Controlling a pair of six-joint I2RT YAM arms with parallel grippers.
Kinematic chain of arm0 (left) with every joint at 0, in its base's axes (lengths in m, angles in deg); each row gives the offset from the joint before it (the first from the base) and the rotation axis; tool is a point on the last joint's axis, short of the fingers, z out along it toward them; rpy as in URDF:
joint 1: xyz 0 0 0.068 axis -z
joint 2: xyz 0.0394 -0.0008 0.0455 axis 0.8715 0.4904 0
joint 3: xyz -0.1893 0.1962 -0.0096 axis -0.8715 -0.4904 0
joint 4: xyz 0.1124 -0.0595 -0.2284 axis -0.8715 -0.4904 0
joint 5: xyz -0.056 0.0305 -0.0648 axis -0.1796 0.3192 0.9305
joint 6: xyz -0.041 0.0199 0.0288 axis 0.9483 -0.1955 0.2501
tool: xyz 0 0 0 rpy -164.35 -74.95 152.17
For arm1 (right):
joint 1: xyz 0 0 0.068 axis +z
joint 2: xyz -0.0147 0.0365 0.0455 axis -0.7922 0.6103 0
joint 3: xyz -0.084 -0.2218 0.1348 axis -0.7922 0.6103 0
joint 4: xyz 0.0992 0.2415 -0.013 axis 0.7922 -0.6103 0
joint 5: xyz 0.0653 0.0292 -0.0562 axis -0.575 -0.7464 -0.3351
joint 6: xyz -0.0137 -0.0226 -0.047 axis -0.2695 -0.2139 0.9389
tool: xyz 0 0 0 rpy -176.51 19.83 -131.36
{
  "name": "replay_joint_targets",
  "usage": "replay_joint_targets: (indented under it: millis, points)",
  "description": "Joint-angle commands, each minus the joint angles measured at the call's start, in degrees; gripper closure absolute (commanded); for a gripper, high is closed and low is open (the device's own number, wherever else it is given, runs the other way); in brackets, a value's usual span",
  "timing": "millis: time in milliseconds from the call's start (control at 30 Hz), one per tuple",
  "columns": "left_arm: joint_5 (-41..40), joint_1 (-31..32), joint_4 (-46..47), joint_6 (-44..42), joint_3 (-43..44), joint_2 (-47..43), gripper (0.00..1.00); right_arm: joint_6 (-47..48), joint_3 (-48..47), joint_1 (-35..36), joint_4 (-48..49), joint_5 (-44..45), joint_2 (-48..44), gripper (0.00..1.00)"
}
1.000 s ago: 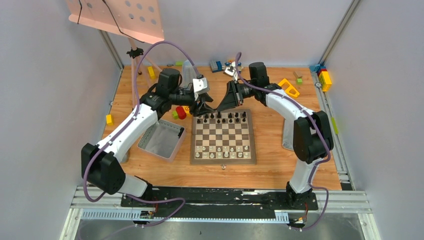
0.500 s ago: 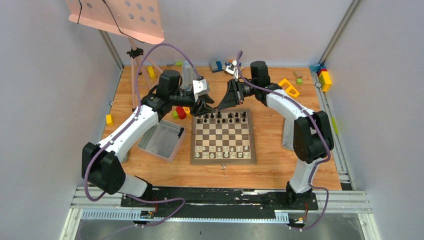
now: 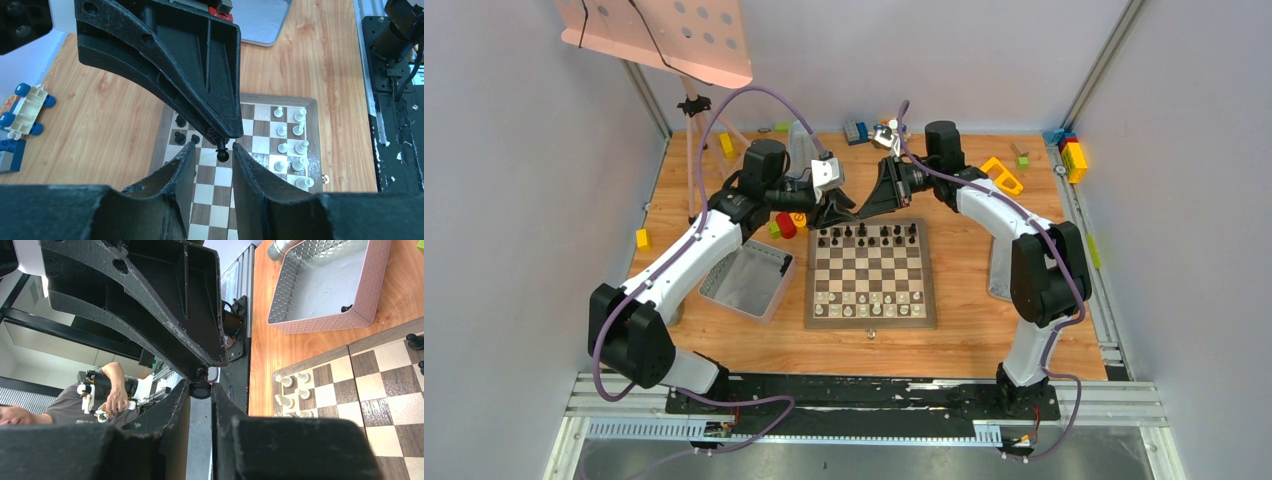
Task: Set up the chess pieces on the board
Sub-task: Place the chess piece on the chessboard.
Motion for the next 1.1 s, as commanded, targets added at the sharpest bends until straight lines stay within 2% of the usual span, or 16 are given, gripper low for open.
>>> replay_joint_targets:
  millis: [0, 333, 533, 600, 733, 800, 933, 1067]
  points:
    - [1.01, 0.46, 1.58, 0.56, 0.35, 0.14, 0.61, -1.06, 0.03, -0.17, 3.25, -1.24, -1.17, 1.00]
    - [1.44, 0.72, 1.30, 0.67, 0.73, 0.40, 0.77, -1.19, 0.24, -0.19, 3.56, -1.15, -1.19, 1.00]
    - [0.86, 0.75, -0.52, -0.05, 1.27, 0.25, 0.96, -0.99, 0.32, -0.10, 3.57, -0.85, -1.17, 0.99]
    - [0.01, 0.75, -1.51, -0.49, 1.55, -0.02, 1.00, -0.47, 0.56, -0.15, 3.45, -0.46, -1.27, 0.93]
    - [-4.37, 0.75, -7.33, -4.27, 3.41, -0.38, 1.00, 5.82, -0.31, -1.79, -4.49, 2.20, -1.53, 0.63]
    - [-7.88, 0.90, -12.11, -7.29, 4.69, 0.21, 1.00, 9.72, -0.80, -3.71, -8.77, 3.65, -2.02, 0.56]
    - [-16.91, 2.58, -22.92, -12.85, 8.56, 4.04, 1.00, 15.46, 0.12, -8.86, -13.77, 6.13, -4.07, 0.48]
    - [-27.94, 5.03, -33.27, -14.65, 15.54, 12.62, 1.00, 20.44, 2.56, -14.44, -17.09, 7.44, -7.24, 0.48]
